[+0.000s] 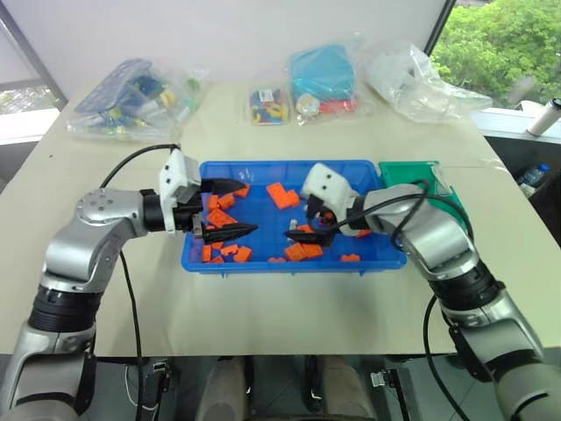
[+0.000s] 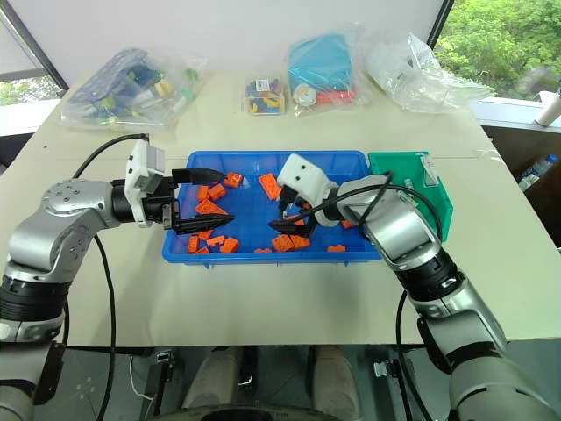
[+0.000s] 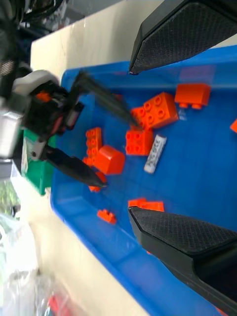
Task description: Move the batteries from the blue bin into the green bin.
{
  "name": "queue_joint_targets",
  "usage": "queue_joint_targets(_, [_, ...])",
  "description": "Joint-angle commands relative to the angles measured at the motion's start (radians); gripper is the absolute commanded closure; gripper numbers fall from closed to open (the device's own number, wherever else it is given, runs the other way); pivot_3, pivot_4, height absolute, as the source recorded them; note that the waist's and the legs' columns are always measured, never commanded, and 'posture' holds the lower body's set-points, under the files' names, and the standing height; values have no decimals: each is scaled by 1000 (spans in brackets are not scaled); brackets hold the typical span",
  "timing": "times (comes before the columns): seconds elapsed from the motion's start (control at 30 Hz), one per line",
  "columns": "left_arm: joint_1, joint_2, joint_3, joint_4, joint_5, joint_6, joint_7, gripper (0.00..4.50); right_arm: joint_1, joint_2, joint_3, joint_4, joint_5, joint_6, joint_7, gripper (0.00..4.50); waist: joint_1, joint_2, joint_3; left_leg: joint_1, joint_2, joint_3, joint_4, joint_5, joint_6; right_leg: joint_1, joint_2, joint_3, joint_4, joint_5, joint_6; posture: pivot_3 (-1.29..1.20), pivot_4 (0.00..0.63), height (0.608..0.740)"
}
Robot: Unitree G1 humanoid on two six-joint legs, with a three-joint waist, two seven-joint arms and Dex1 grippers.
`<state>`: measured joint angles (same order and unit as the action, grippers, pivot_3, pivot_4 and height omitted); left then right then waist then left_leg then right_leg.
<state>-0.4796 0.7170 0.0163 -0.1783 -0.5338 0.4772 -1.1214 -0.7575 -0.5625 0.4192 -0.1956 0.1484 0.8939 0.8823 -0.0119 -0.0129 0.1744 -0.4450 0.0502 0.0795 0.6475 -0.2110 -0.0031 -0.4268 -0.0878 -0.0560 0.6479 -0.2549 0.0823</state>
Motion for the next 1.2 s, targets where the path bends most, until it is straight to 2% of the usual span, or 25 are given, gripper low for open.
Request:
queue_joint_targets(0.03, [14,16,41,-61,-20,12,26,0,-51,-1,48,77,-39,-90,44,66,-1,0,0,0,0,0,0,0,0,0,0,0,0,0,0,0,150,736])
queue_joint_targets(0.4, [87,41,100,-136,-50,44,87,0,-127,48,109,320,-125,-255,133,66,1,0,0,0,0,0,0,0,0,0,0,0,0,0,0,0,150,736])
queue_joint_targets(0.77, [67,38,94,-124,-52,37,103,0,-222,71,172,526,-234,-382,254,66,0,0,0,0,0,1,0,0,0,0,0,0,0,0,0,0,150,736])
queue_joint_targets(0.9, [67,35,95,-120,-50,32,105,0,-222,61,183,533,-253,-390,316,66,0,0,0,1,0,1,0,0,0,0,0,0,1,0,0,0,150,736])
queue_joint_targets(1.13, [71,33,92,-119,-46,26,107,0,-180,74,156,504,-252,-364,329,66,0,0,0,1,0,1,0,0,0,0,0,0,1,0,0,0,150,736])
queue_joint_targets(1.2, [72,33,91,-118,-45,26,105,0,-162,76,146,476,-241,-352,334,583,0,0,0,1,0,1,0,0,0,0,0,0,1,0,0,0,150,736])
